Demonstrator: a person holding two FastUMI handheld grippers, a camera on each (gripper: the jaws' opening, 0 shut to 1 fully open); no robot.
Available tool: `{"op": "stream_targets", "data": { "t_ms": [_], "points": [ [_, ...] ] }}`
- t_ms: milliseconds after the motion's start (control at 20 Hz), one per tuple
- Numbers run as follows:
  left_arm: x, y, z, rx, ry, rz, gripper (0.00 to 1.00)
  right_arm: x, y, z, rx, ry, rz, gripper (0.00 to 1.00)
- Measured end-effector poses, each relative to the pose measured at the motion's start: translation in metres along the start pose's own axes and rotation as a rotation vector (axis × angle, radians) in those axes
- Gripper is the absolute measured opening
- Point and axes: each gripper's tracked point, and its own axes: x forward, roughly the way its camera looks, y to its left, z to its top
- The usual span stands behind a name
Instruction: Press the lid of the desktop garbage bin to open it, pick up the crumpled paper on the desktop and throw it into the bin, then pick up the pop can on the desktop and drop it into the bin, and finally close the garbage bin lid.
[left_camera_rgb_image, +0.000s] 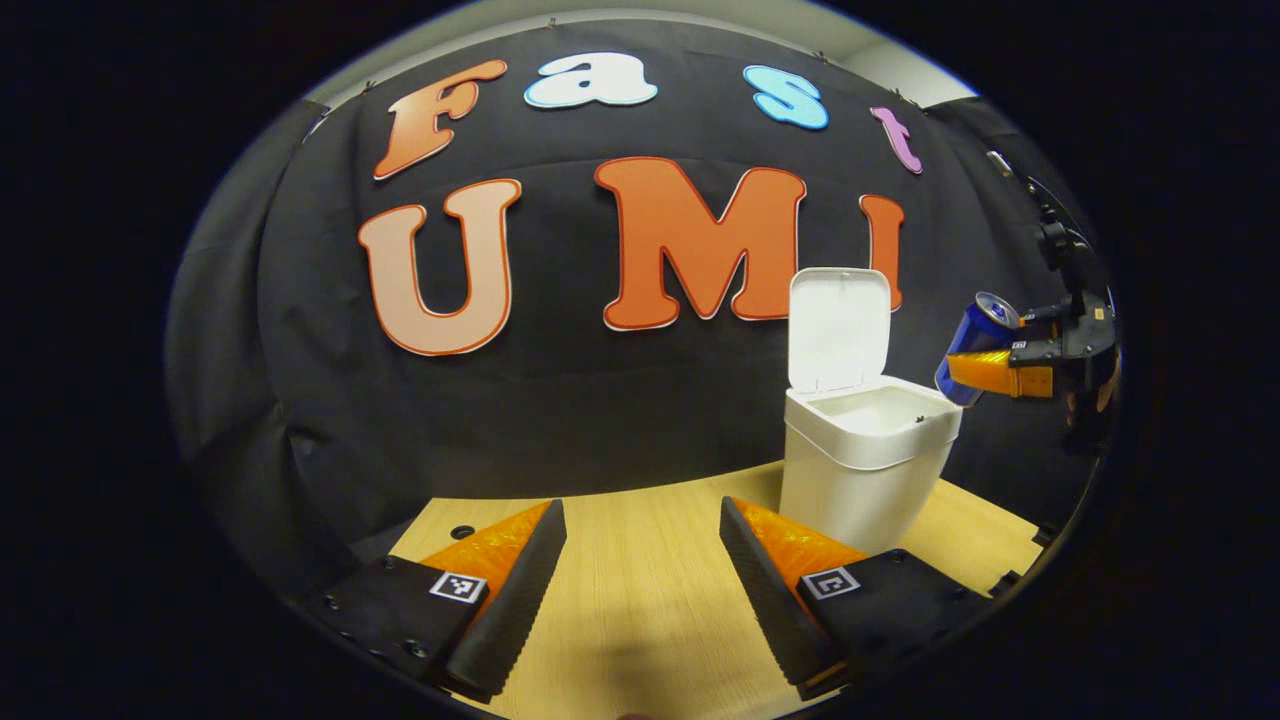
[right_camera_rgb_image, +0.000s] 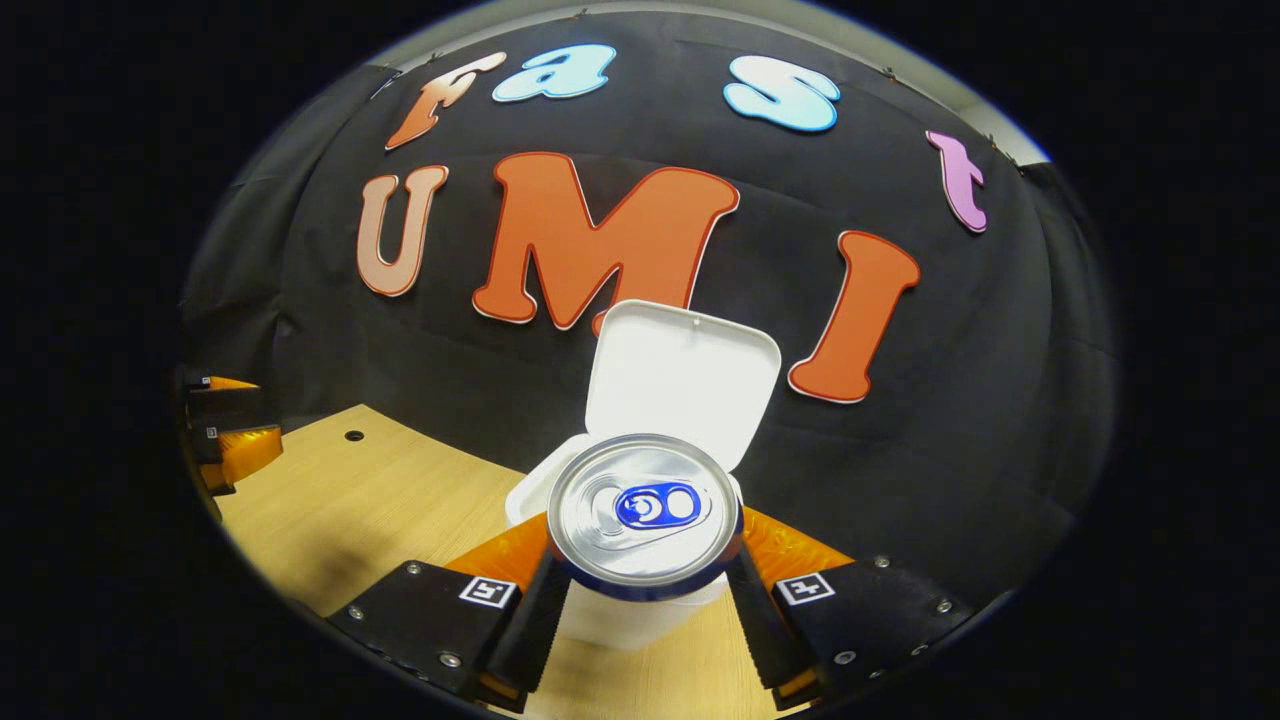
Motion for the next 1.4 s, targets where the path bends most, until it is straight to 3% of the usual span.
{"op": "stream_targets", "data": {
  "t_ms": [400,850,1400],
  "points": [
    [-0.013,0.033,-0.010,-0.032,0.024,0.092,0.99,0.033,0.003,0.017,-0.007,-0.036,0.007,0.79],
    [-0.022,0.054,-0.012,-0.006,0.039,0.174,0.98,0.079,0.015,-0.009,-0.016,0.011,0.028,0.80],
    [-0.033,0.045,-0.016,-0.006,0.078,0.195,0.99,0.105,0.026,-0.044,0.046,0.118,0.075,0.81]
  ]
}}
